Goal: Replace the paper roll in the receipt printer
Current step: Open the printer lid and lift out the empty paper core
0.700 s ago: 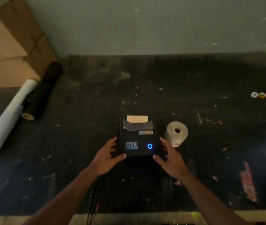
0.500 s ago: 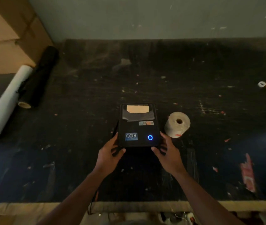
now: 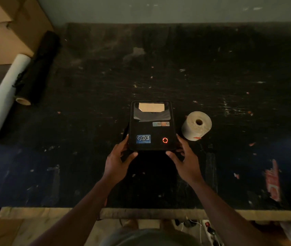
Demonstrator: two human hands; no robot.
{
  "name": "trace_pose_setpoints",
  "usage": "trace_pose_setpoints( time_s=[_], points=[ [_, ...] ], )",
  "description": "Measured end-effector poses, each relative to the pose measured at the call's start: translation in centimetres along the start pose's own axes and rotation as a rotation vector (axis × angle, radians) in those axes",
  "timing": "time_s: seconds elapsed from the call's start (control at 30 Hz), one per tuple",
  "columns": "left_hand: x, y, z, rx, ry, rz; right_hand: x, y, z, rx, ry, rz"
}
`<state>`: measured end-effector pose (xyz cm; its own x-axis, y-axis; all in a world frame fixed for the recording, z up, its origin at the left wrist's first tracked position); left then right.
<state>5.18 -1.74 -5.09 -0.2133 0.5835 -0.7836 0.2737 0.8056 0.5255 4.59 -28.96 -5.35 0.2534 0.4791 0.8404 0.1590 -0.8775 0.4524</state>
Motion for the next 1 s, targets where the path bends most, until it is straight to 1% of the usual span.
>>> trace_pose_setpoints(
  time_s=[0.07, 0.17, 0.27, 0.33, 0.4, 0.57, 0.7, 0.83, 0.9, 0.93, 1.0],
  points=[
    [-0.6, 0.4, -0.1, -0.013, -0.038, -0.008, 0.6, 0.3, 0.0, -0.009, 0.016, 0.010],
    [-2.4, 1.7, 0.1, -0.062, -0.103, -0.108, 2.7, 1.5, 0.3, -0.044, 0.075, 0.044],
    [-4.9, 3.6, 1.3, -0.126, -0.192, -0.207, 5.8, 3.5, 1.7, -0.117, 0.145, 0.083],
    [-6.4, 5.2, 3.0, -0.177, -0.219, -0.250, 7.9, 5.0, 3.4, -0.177, 0.168, 0.101],
    [-7.6, 6.5, 5.0, -0.215, -0.212, -0.272, 9.6, 6.1, 5.6, -0.197, 0.177, 0.118],
    [-8.9, 8.3, 10.6, -0.220, -0.208, -0.329, 12.0, 7.6, 10.3, -0.206, 0.213, 0.120],
    [-8.9, 9.7, 13.4, -0.196, -0.189, -0.282, 12.3, 8.0, 13.2, -0.181, 0.198, 0.125],
    [-7.4, 9.7, 13.7, -0.198, -0.205, -0.249, 11.1, 8.7, 14.0, -0.188, 0.193, 0.091],
    [-5.4, 8.6, 12.9, -0.193, -0.193, -0.184, 9.7, 8.2, 13.7, -0.148, 0.185, 0.005],
    [-4.4, 7.8, 12.4, -0.174, -0.190, -0.124, 8.9, 7.4, 13.6, -0.092, 0.185, -0.084],
    [-3.2, 5.8, 11.7, -0.105, -0.211, 0.052, 7.5, 5.1, 13.4, 0.076, 0.181, -0.322]
  ],
)
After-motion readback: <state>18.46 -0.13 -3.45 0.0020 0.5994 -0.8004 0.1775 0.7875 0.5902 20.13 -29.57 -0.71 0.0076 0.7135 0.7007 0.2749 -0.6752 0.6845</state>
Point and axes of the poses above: each hand's wrist, its own z-axis towards the middle knuckle, its own y-axis out of the back of the hand, x = y × z, the point moved 8 cm from there along z, towards the middle knuckle, and after that the axes turned 6 degrees about x, right-handed, at the moved point
